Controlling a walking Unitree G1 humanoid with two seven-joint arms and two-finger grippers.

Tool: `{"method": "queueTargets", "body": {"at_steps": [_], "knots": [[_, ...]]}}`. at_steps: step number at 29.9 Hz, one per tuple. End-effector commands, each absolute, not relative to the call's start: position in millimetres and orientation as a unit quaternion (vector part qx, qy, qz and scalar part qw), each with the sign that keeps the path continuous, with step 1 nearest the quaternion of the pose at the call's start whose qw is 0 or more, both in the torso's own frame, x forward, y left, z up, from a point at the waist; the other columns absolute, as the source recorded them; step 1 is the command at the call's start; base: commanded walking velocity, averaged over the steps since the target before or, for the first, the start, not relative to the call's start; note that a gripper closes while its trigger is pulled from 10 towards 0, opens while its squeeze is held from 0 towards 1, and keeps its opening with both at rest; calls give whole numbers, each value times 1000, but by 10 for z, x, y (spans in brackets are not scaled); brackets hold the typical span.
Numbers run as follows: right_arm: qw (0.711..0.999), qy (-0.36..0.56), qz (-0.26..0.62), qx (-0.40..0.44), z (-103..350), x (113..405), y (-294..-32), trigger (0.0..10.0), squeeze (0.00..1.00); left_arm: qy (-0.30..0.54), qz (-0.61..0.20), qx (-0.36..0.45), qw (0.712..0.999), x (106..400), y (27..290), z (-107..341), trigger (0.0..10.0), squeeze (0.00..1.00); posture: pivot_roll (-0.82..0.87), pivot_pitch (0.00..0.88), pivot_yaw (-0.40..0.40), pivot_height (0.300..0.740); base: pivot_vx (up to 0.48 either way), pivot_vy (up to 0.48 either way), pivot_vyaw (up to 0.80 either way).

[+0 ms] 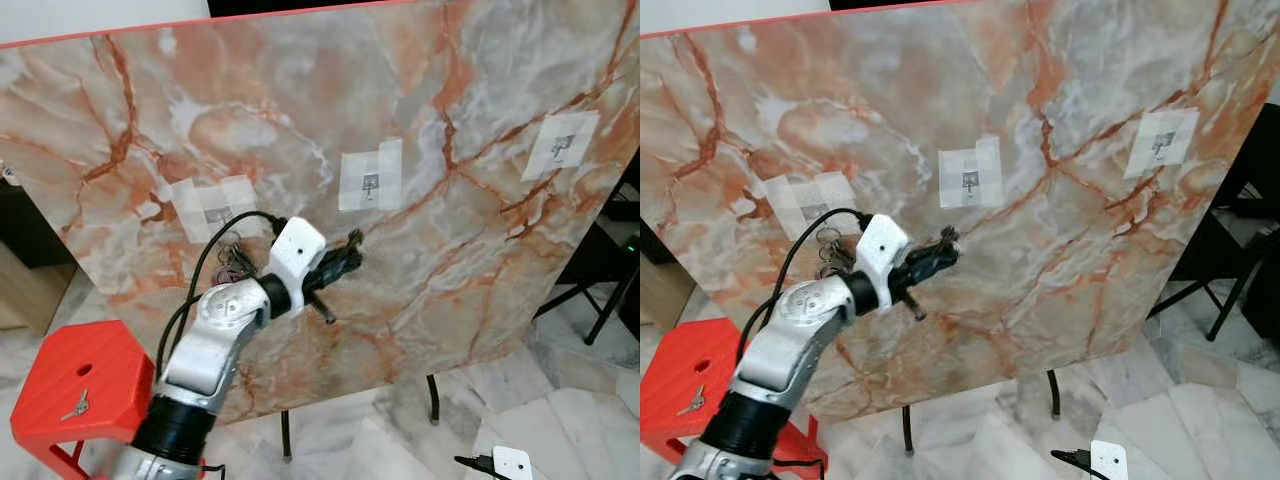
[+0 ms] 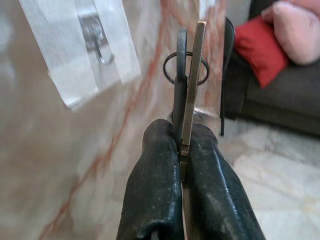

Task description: Hang keys on a hook

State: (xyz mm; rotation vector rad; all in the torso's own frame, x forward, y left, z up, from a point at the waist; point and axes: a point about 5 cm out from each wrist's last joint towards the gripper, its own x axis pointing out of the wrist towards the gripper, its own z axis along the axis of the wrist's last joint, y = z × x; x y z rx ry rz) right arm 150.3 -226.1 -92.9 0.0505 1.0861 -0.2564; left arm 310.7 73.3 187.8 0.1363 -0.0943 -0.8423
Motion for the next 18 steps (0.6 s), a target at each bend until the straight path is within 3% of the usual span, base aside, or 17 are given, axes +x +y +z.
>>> {"method": "queueTargets", "body": {"at_steps": [1,7,18], "knots": [[847,516,-125,27,-932,1496,-2262,10000,0,-50,-396,52,916,3148,750,1926,10000,0,45,0,13,740,0,0,0],[847,516,-124,27,-934,1495,-2257,10000,0,-55,-397,41,915,3180,630,1962,10000,0,43,0,15,740,0,0,0],[847,516,-125,28,-936,1494,-2248,10000,0,-40,-322,18,946,3452,537,2029,10000,0,40,0,18,740,0,0,0]]}}
